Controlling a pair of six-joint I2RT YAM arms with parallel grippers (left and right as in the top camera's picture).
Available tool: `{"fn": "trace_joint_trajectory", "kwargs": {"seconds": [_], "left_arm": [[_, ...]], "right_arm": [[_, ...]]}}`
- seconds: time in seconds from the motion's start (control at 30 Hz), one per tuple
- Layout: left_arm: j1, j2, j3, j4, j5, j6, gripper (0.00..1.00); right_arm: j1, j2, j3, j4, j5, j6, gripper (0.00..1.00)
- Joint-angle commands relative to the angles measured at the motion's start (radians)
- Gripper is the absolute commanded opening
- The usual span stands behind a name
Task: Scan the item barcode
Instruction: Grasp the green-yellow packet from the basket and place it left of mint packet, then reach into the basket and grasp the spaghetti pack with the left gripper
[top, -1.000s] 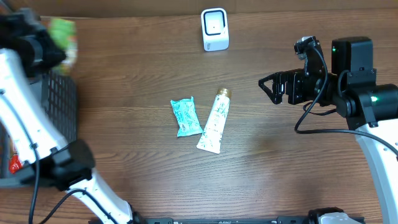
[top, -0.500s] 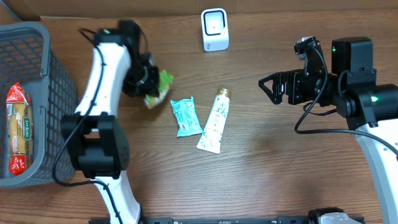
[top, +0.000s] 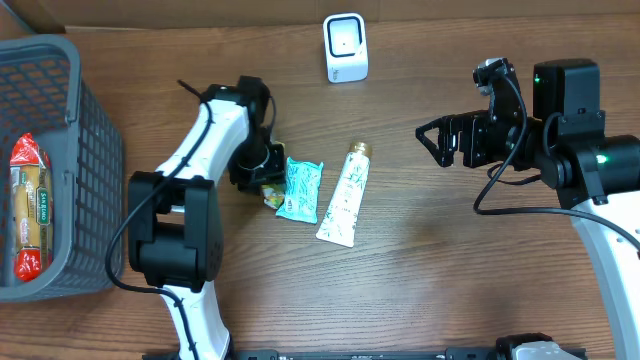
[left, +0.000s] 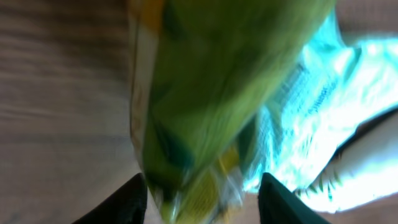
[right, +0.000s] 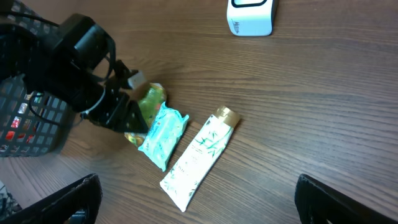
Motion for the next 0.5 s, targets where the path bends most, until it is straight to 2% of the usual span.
{"fn": "trace_joint_trajectory", "kwargs": {"seconds": [0.0,0.13,0.33,0.47], "left_arm": [[0.0,0.003,0.098,-0.067,0.004,0.036,0.5],[0.022,0.003,0.311,-0.188,0.004,0.053,0.5],[0.093,0.003,0.763,-0.391,-0.009,0.104,0.5],[0.191,0.001,1.003,-0.466,-0.077,0.105,0.59]], "right_arm": [[-0.003,-0.001,0.019,0.008,0.002,-0.003,1.0],[-0.003,-0.001,0.019,0.008,0.002,-0.003,1.0],[-0.003,-0.001,0.019,0.004,0.002,-0.003,1.0],[-0.003,-0.001,0.019,0.002,0.002,-0.003,1.0]]}}
